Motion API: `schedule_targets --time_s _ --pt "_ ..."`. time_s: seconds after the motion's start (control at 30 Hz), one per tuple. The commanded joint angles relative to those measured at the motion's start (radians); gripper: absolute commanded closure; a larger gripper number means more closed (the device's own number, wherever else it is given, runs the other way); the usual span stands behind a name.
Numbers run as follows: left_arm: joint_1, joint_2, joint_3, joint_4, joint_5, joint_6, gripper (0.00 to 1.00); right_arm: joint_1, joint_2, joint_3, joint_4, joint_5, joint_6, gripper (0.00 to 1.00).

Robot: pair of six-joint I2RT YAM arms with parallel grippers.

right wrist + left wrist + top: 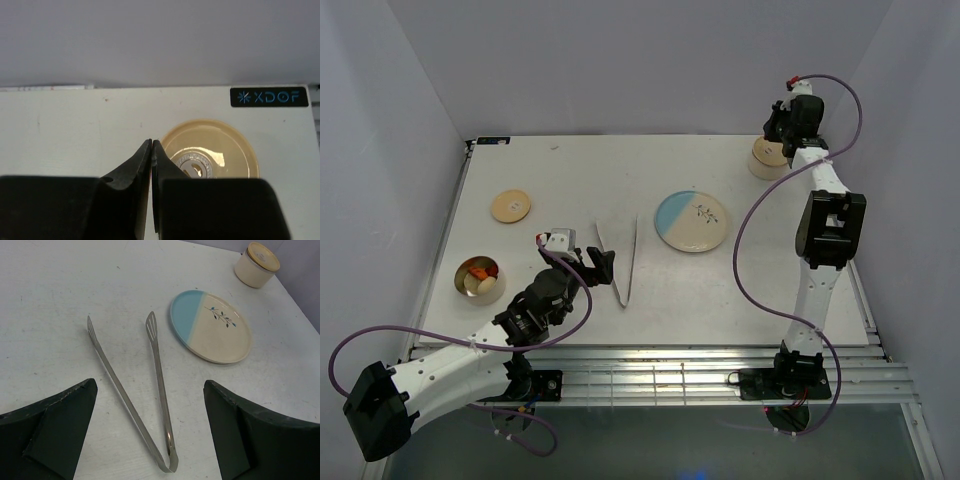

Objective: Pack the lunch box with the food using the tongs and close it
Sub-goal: Close the box lid on the packing box.

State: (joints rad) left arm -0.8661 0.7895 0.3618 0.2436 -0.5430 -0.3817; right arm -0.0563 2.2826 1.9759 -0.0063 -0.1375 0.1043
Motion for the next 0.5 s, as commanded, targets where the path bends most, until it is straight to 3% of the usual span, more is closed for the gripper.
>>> schedule_targets --time_s 0.0,0.13,0.33,0.47 --pt "-0.002 -0.004 0.026 0.003 -0.012 0.006 0.02 0.009 -0.077 -0.025 0.135 0.038 -0.022 0.92" --pt "-0.002 -0.01 0.026 0.003 -0.012 0.007 0.02 0.009 0.001 0.03 0.053 0.072 -0.02 0.92" --pt "-0.002 -0.012 0.025 0.003 -0.009 0.006 0.02 -0.007 0.238 0.276 -0.269 0.027 -0.006 0.92" --pt "-0.004 -0.01 0.026 0.002 -0.009 0.006 0.02 -0.017 0.239 0.213 -0.282 -0.011 0.028 0.92"
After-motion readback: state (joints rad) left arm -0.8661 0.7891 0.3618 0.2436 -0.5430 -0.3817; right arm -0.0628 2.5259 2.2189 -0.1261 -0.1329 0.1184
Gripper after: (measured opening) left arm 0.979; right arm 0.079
